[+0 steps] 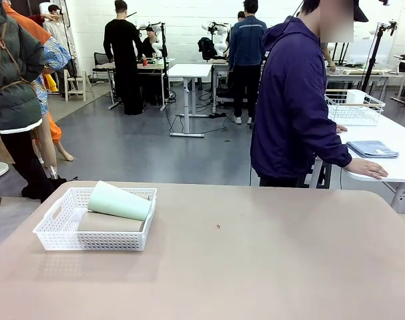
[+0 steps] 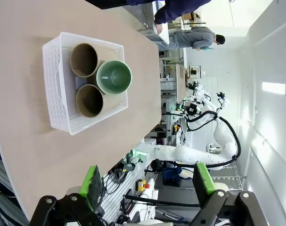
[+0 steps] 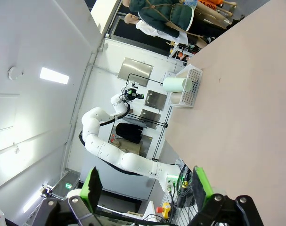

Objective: Clean and organize the cups into the basket.
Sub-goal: Move the Organizing basket back to the left side of the table.

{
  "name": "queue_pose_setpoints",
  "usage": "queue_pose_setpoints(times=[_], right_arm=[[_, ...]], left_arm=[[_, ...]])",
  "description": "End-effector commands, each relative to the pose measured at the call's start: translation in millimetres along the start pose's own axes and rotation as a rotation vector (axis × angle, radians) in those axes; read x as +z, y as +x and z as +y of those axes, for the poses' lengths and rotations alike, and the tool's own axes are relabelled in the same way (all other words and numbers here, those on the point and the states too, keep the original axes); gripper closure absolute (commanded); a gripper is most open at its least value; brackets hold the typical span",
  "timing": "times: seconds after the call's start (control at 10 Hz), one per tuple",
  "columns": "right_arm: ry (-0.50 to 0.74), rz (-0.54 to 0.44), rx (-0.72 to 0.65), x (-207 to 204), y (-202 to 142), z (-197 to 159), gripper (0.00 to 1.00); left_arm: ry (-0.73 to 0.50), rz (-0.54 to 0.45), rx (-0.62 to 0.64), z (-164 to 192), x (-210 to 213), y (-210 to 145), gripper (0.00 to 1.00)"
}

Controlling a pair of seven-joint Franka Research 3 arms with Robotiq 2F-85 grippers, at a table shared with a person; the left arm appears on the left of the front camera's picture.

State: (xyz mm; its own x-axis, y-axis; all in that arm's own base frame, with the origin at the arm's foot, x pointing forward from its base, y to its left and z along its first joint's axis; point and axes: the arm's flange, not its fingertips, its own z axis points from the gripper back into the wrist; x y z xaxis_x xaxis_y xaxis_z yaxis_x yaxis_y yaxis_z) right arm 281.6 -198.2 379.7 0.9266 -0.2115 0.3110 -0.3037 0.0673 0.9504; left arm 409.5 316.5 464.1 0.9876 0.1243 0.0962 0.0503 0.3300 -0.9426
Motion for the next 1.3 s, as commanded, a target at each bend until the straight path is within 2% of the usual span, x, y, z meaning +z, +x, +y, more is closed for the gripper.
queue_pose_setpoints(times=[0.0,1.2], right_arm=[[0.011,-0.01,0.014,-1.6,-0.8,-1.7,0.0],[0.011,-0.01,0.014,-1.6,-0.8,-1.7,0.0]], left_arm=[[0.008,-0.007,0.012,-0.2,0.0,-0.3,0.0],[0.008,-0.007,0.012,-0.2,0.0,-0.3,0.0]])
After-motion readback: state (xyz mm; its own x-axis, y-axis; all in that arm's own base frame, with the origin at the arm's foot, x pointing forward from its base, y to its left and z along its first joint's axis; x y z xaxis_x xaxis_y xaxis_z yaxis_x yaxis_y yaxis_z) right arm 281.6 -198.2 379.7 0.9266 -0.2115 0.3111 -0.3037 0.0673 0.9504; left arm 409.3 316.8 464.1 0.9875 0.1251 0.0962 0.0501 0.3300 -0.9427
